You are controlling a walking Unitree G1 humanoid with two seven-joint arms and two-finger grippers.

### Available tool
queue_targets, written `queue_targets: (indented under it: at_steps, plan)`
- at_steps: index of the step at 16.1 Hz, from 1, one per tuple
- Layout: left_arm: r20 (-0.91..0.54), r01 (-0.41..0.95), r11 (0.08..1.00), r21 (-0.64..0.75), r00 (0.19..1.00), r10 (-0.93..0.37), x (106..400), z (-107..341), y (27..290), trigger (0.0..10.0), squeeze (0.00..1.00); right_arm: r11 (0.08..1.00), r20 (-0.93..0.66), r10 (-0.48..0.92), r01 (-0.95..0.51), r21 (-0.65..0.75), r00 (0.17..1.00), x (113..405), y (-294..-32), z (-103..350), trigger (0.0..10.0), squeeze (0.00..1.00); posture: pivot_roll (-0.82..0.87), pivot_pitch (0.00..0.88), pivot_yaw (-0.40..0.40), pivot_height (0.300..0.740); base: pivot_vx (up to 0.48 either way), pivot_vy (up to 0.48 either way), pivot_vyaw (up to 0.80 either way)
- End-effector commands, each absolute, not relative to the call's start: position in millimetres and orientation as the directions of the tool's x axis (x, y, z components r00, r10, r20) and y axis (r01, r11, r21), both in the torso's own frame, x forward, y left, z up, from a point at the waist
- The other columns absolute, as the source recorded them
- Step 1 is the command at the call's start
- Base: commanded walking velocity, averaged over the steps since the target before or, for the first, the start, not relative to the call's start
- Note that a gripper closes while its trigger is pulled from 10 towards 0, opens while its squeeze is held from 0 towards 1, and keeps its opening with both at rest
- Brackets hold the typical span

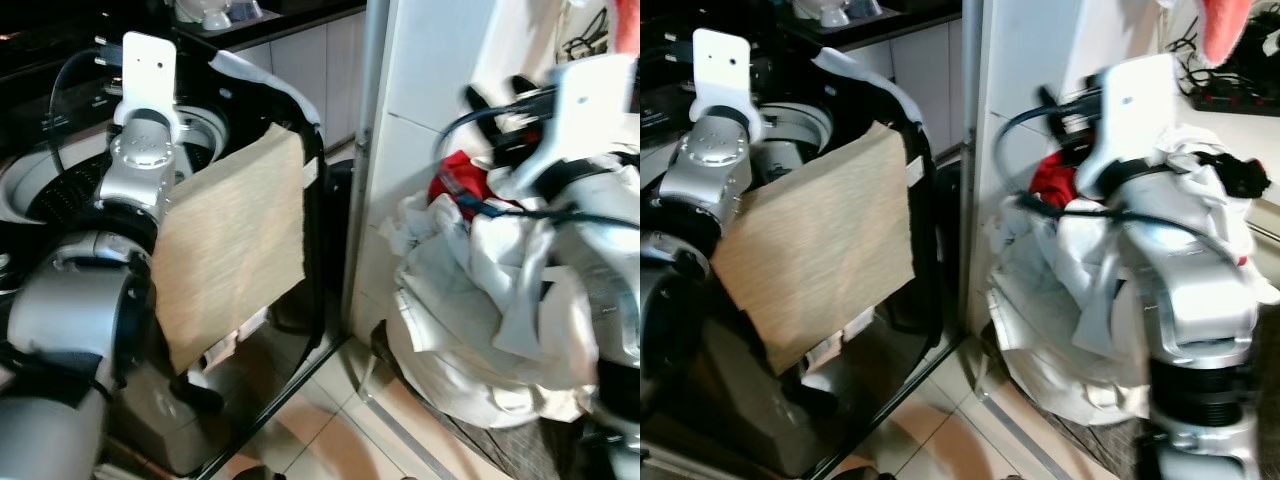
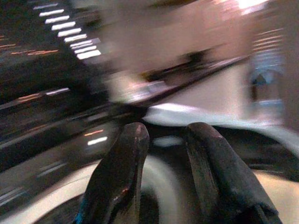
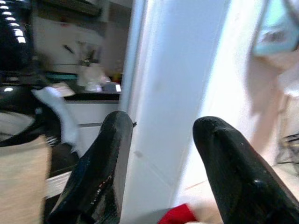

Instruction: Clothes washing

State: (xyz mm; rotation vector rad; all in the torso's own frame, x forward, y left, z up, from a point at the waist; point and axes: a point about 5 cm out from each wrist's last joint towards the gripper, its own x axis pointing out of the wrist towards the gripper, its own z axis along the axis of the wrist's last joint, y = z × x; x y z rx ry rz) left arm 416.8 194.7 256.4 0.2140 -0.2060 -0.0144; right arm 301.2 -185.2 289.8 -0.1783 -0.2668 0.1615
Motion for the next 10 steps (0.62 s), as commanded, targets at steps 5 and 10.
queue_targets:
  at_steps: [5,10]
  plan:
    - [0.386,0.646,0.741,0.186,0.645,-0.66,358,264,131,10.0,0.0,0.958,0.079,-0.107,0.124,-0.258,0.991,298,-236,304,10.0,1.0,-0.08,0.0,0.062,0.74,0.0,0.0,0.0]
    - [0.313,0.785,0.597,0.166,0.532,-0.786,317,247,112,10.0,0.0,0.94,-0.18,-0.074,0.008,-0.342,0.981,293,-249,273,10.0,1.0,-0.08,0.0,0.063,0.74,0.0,0.0,0.0]
